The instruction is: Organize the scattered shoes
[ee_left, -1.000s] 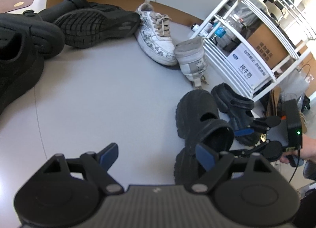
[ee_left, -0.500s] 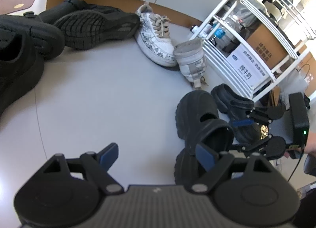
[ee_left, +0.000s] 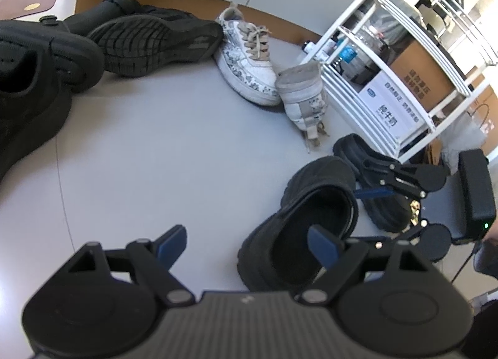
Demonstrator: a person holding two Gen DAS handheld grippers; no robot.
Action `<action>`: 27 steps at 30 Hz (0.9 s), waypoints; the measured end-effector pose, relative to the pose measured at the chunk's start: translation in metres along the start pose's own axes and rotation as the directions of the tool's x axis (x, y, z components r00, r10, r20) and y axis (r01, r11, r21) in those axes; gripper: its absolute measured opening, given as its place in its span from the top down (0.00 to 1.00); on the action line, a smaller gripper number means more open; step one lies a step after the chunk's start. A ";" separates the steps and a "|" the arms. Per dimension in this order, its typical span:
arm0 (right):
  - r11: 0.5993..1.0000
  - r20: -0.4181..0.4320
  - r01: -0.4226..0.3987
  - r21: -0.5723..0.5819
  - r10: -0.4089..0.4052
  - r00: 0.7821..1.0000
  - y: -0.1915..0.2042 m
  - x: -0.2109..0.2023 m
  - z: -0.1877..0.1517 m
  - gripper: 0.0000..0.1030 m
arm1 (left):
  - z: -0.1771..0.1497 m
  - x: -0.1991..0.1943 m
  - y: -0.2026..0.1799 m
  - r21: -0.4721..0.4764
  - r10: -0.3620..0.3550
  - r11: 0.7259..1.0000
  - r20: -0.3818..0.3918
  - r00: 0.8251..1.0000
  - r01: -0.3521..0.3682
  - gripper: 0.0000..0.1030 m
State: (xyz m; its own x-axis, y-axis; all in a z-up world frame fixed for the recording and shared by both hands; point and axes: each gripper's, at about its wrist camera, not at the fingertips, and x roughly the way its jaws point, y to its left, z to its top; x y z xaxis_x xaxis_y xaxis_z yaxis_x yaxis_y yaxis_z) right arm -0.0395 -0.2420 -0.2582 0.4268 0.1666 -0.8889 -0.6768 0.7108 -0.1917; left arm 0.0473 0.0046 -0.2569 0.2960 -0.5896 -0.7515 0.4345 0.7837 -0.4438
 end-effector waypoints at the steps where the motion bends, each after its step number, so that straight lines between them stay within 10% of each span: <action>1: 1.000 0.008 -0.004 -0.027 0.004 1.000 0.003 0.000 0.000 0.35 | 0.000 0.000 0.000 -0.002 0.001 1.000 -0.001 1.000 -0.001 0.16; 7: 0.991 0.014 -0.002 -0.132 0.004 1.000 0.015 0.006 0.001 0.44 | 0.000 0.000 0.002 -0.008 0.003 1.000 -0.004 1.000 -0.003 0.16; 9: 0.990 0.020 0.009 -0.141 -0.006 1.000 0.015 0.006 0.002 0.61 | 0.000 0.000 0.004 -0.018 0.001 1.000 -0.006 1.000 -0.002 0.16; 27: 0.961 0.024 -0.127 0.246 0.125 0.992 -0.014 0.000 0.005 0.84 | -0.001 0.006 0.004 -0.019 0.007 1.000 -0.032 0.999 -0.007 0.16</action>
State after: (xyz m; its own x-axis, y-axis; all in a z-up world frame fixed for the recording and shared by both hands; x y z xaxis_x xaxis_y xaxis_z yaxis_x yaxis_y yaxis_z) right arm -0.0275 -0.2482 -0.2534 0.3532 0.2706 -0.8956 -0.5569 0.8300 0.0311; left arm 0.0498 0.0044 -0.2635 0.2718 -0.5780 -0.7694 0.4159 0.7916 -0.4477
